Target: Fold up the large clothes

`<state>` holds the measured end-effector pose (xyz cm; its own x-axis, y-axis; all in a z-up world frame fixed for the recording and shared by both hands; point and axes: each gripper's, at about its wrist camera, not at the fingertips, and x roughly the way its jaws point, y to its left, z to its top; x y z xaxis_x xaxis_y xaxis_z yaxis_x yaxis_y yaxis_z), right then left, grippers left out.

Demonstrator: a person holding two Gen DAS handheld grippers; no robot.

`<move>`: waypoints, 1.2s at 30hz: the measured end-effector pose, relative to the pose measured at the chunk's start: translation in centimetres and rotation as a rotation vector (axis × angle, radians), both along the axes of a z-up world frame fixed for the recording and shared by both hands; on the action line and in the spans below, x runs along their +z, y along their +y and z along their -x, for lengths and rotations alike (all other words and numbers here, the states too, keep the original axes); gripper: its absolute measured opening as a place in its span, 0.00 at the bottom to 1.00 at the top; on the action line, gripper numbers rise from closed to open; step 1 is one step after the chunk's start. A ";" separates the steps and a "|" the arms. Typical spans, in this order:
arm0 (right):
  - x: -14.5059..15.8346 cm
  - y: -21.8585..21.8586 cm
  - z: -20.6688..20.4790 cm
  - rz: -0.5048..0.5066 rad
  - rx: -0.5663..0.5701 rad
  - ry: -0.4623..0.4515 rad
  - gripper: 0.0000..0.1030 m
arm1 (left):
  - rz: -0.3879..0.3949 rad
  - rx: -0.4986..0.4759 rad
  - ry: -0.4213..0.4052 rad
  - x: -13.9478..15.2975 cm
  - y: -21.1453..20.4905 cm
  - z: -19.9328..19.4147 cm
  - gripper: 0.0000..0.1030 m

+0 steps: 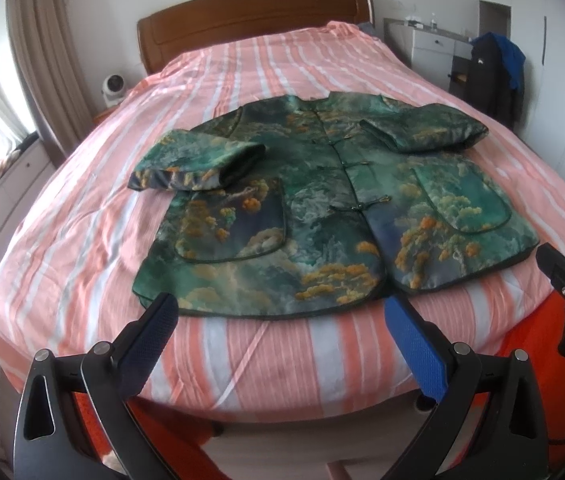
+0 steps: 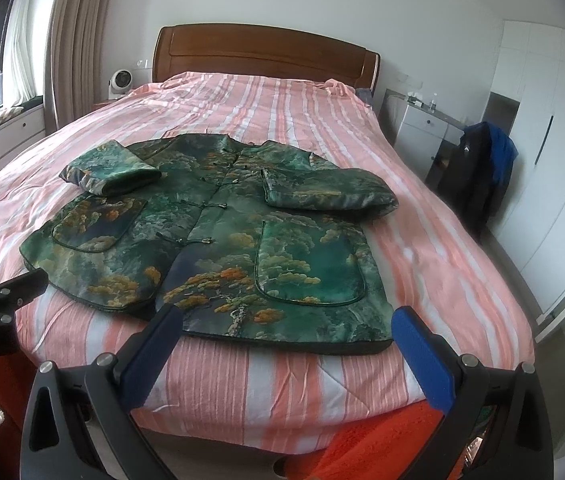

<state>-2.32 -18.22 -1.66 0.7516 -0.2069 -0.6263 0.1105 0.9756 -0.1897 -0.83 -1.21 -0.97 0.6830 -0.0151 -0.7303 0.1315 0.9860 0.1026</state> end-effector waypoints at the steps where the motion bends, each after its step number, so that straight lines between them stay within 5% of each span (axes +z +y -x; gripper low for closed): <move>1: 0.0 0.1 0.0 0.000 0.002 0.000 1.00 | -0.001 0.002 0.001 0.0 0.0 0.0 1.00; 28: -0.5 0.3 -0.1 -0.011 0.017 0.006 1.00 | -0.014 0.008 0.024 -1.1 0.9 -1.2 1.00; 33: -0.4 -2.1 -0.3 -0.070 0.026 -0.018 1.00 | 0.116 0.039 0.105 -1.9 7.6 -6.3 1.00; 36: -0.8 -6.9 -1.6 -0.151 -0.026 -0.028 1.00 | 0.312 0.083 0.227 -4.2 15.0 -11.3 1.00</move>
<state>-0.72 -25.09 -2.42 0.7648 -0.1315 -0.6307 0.1395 0.9895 -0.0372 10.51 13.82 -5.18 0.5130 -0.2117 -0.8319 0.0346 0.9734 -0.2263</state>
